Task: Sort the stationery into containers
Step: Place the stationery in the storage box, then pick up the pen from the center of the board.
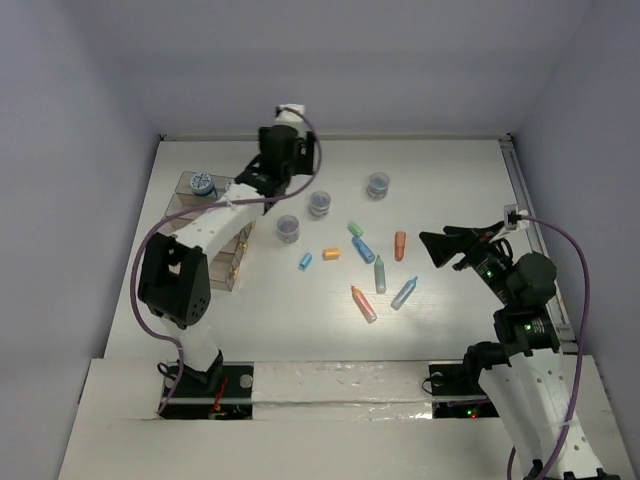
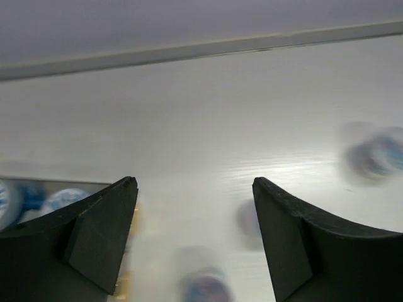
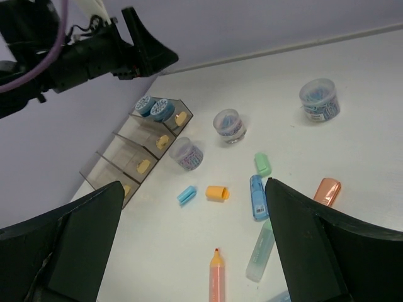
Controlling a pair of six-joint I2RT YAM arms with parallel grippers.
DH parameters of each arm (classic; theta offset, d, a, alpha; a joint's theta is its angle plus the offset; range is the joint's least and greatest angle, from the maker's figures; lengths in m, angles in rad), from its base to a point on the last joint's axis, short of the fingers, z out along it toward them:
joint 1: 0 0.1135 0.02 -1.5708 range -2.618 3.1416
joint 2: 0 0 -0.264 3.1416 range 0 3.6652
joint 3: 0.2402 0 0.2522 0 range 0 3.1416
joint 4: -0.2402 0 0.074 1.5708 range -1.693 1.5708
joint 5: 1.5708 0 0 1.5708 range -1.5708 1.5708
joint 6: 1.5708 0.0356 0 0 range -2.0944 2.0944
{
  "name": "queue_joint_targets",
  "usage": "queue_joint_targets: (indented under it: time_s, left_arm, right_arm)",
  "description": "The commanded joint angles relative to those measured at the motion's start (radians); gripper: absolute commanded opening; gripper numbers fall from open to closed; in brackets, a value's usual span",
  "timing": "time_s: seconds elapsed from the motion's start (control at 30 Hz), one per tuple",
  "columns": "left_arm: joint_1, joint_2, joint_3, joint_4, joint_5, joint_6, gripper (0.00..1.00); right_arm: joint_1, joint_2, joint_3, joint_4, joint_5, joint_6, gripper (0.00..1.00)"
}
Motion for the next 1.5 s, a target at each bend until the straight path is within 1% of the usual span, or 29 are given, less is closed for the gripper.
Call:
queue_joint_targets:
  time_s: [0.0, 0.03, 0.07, 0.1, 0.17, 0.2, 0.27, 0.3, 0.4, 0.47, 0.57, 0.63, 0.67, 0.77, 0.9, 1.0, 1.17, 1.2, 1.47]
  left_arm:
    - [-0.193, -0.052, 0.079, -0.111, -0.048, -0.031, 0.69]
    - [-0.227, -0.047, 0.074, -0.126, -0.056, -0.051, 0.69]
    - [-0.285, -0.049, 0.064, -0.134, -0.068, -0.074, 0.66]
    - [-0.310, -0.052, 0.027, -0.128, -0.067, -0.124, 0.59]
    - [-0.356, -0.064, -0.014, -0.089, -0.057, -0.178, 0.54]
    - [-0.405, -0.067, -0.054, -0.074, -0.057, -0.218, 0.50]
    - [-0.454, -0.062, -0.077, -0.062, -0.094, -0.258, 0.50]
    - [-0.502, -0.059, -0.100, -0.060, -0.111, -0.276, 0.50]
    - [-0.559, -0.053, -0.165, -0.060, -0.181, -0.358, 0.50]
    - [-0.594, -0.055, -0.200, -0.027, -0.198, -0.417, 0.51]
    - [-0.646, -0.055, -0.264, 0.013, -0.185, -0.465, 0.51]
    - [-0.675, -0.029, -0.275, 0.015, -0.188, -0.474, 0.51]
    - [-0.697, -0.015, -0.271, 0.009, -0.212, -0.479, 0.51]
    - [-0.697, 0.042, -0.249, -0.005, -0.232, -0.497, 0.52]
    - [-0.697, 0.076, -0.233, 0.041, -0.237, -0.502, 0.53]
    - [-0.683, 0.120, -0.197, 0.032, -0.232, -0.501, 0.55]
    - [-0.613, 0.162, -0.193, 0.101, -0.156, -0.510, 0.54]
    - [-0.613, 0.166, -0.194, 0.107, -0.149, -0.511, 0.53]
    - [-0.593, 0.260, -0.116, 0.078, -0.160, -0.504, 0.52]
  right_arm:
    - [0.010, 0.000, -0.001, 0.036, 0.026, -0.021, 1.00]
    - [0.010, -0.002, 0.002, 0.021, 0.032, -0.029, 1.00]
    - [0.010, -0.008, 0.004, 0.013, 0.038, -0.032, 1.00]
    - [0.010, -0.011, 0.007, 0.003, 0.052, -0.036, 1.00]
    - [0.010, -0.020, 0.013, -0.008, 0.066, -0.047, 1.00]
    - [0.010, -0.024, 0.018, -0.052, 0.086, -0.052, 1.00]
    - [0.010, -0.030, 0.024, -0.068, 0.104, -0.059, 1.00]
    - [0.010, -0.031, 0.024, -0.076, 0.115, -0.059, 1.00]
    - [0.010, -0.030, 0.021, -0.083, 0.136, -0.062, 1.00]
    - [0.010, -0.027, 0.021, -0.094, 0.150, -0.062, 1.00]
    - [0.010, -0.022, 0.016, -0.093, 0.158, -0.062, 1.00]
    - [0.010, -0.014, 0.015, -0.088, 0.161, -0.061, 1.00]
    - [0.010, -0.010, 0.015, -0.088, 0.161, -0.061, 1.00]
    - [0.010, -0.001, 0.016, -0.085, 0.158, -0.061, 1.00]
    - [0.010, 0.004, 0.016, -0.083, 0.157, -0.064, 1.00]
    - [0.010, 0.009, 0.016, -0.080, 0.149, -0.062, 1.00]
    - [0.010, 0.024, 0.007, -0.065, 0.132, -0.059, 1.00]
    - [0.010, 0.029, 0.007, -0.065, 0.126, -0.059, 1.00]
    - [0.010, 0.041, -0.002, -0.047, 0.106, -0.055, 1.00]
